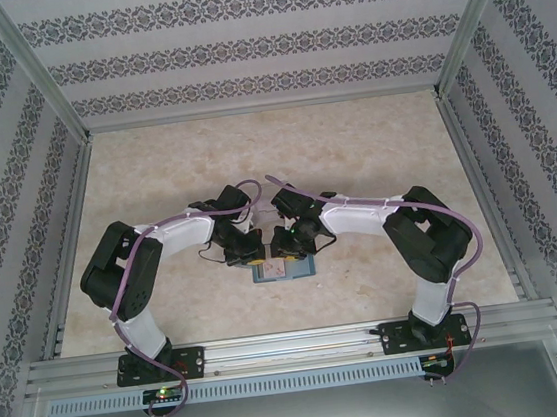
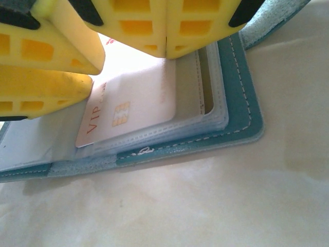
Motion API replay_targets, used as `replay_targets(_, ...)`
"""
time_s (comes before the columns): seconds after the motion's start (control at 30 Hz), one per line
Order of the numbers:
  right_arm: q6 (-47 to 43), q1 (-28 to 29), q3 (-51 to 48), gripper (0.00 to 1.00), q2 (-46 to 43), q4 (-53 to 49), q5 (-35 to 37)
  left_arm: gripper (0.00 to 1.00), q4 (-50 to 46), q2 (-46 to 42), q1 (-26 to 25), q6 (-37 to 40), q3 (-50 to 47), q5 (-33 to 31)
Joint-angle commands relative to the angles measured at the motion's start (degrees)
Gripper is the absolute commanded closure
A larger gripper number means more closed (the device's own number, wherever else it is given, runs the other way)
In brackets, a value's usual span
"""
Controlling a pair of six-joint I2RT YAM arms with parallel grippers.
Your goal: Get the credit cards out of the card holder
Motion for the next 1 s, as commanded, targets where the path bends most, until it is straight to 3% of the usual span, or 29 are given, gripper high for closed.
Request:
replay_targets(0.0, -0.35, -0.06, 0.62, 0.71, -1.64, -1.58, 1.05, 1.0, -2.14, 0.83, -0.68, 0.96, -0.66, -1.89)
replay_targets(0.27, 0.68, 0.27, -0.1, 0.71, -0.48, 2.01, -1.85, 1.0, -2.4, 1.01, -0.68, 1.22, -0.62, -1.91)
replay_targets(0.43, -0.24, 0.22, -0.06, 0.71, -0.64, -0.98, 1.25, 1.0, -2.58, 1.08, -0.68, 1.29, -0.75, -2.02)
replay_targets(0.67, 1.9, 0.07, -2.64, 0.7, -0.51, 7.18, -4.89, 1.0, -3.09, 1.4, -0.68, 1.67, -0.7, -3.01)
replay_targets(0.97, -0.38, 0.23, -1.29, 0.71, 0.36, -0.43, 1.62, 1.0, -3.54, 1.36, -0.68, 1.71, -0.35, -3.17)
